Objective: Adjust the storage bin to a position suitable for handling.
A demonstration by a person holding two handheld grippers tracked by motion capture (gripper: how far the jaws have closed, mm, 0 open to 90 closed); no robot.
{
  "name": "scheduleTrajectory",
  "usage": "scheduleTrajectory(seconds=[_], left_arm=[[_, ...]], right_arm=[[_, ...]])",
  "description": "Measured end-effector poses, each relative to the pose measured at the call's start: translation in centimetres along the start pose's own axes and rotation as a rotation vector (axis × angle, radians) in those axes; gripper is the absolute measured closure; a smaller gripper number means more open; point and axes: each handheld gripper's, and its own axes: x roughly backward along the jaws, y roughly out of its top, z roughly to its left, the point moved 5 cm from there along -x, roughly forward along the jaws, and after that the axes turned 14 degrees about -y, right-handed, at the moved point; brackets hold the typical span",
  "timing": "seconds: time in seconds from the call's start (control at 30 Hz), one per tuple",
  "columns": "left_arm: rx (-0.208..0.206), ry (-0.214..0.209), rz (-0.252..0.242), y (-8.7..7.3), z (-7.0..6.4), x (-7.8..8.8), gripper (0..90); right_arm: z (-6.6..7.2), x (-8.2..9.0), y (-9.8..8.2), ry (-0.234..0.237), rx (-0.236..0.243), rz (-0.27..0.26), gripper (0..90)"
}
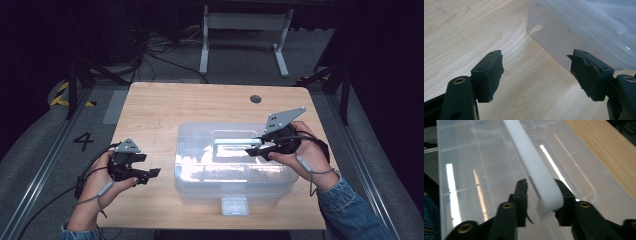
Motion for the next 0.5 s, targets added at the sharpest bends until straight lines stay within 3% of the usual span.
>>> scheduleTrajectory(seconds=[0.03, 0.2, 0.5], left_arm=[[-0.007, 0.009, 0.011, 0.0, 0.1, 0.1, 27.4], [-0.045, 0.024, 0.007, 0.0, 0.1, 0.3, 31.9], [-0.05, 0.008, -0.01, 0.1, 0.1, 0.6, 34.4]], right_arm=[[-0.1, 0.0, 0.0, -0.009, 0.003, -0.003, 75.2], [-0.3, 0.0, 0.0, -0.011, 0.002, -0.01, 75.7], [-1.3, 0.1, 0.7, 0.021, -0.049, -0.021, 75.7]])
